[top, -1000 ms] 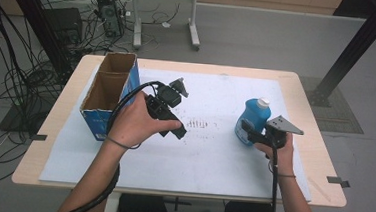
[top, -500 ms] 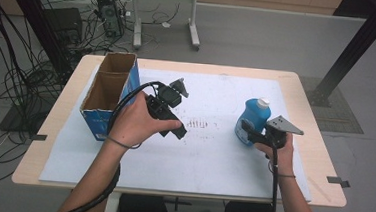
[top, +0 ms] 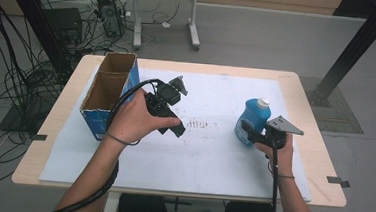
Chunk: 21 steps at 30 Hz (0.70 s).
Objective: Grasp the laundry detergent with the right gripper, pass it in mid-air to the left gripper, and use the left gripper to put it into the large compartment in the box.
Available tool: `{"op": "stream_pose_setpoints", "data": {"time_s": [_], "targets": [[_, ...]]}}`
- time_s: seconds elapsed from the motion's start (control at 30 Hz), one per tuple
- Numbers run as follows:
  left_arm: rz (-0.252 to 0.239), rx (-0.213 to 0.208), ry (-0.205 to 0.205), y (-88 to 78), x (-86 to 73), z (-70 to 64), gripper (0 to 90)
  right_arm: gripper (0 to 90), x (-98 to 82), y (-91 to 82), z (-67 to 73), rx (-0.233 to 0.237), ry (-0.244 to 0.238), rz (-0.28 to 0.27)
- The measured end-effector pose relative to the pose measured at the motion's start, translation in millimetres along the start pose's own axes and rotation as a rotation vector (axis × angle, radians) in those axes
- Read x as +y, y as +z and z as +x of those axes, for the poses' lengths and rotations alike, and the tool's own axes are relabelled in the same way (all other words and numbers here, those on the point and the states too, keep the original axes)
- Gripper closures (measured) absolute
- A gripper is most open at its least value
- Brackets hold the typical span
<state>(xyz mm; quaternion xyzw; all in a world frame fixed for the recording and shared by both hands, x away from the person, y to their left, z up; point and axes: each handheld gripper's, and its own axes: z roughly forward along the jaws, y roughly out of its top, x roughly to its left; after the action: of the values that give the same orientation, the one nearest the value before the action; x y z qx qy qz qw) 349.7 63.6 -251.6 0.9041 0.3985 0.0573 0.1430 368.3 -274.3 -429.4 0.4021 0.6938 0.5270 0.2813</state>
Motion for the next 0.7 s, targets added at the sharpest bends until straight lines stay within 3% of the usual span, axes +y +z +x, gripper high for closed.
{"op": "stream_pose_setpoints", "data": {"time_s": [0.3, 0.53, 0.7], "targets": [[-0.005, -0.009, 0.025, -5.5, 4.2, 4.5, 8.8, 44.5, 6.8, -2.3, 4.0, 0.054, 0.012, 0.021], [0.003, -0.018, 0.083, -8.6, 7.8, 5.3, 8.7, 44.5, 18.1, -8.1, 5.9, 0.121, 0.010, 0.044], [-0.014, -0.048, 0.126, -13.7, 11.7, 5.8, 8.7, 44.5, 28.8, -12.6, 5.3, 0.173, 0.001, 0.051]]}}
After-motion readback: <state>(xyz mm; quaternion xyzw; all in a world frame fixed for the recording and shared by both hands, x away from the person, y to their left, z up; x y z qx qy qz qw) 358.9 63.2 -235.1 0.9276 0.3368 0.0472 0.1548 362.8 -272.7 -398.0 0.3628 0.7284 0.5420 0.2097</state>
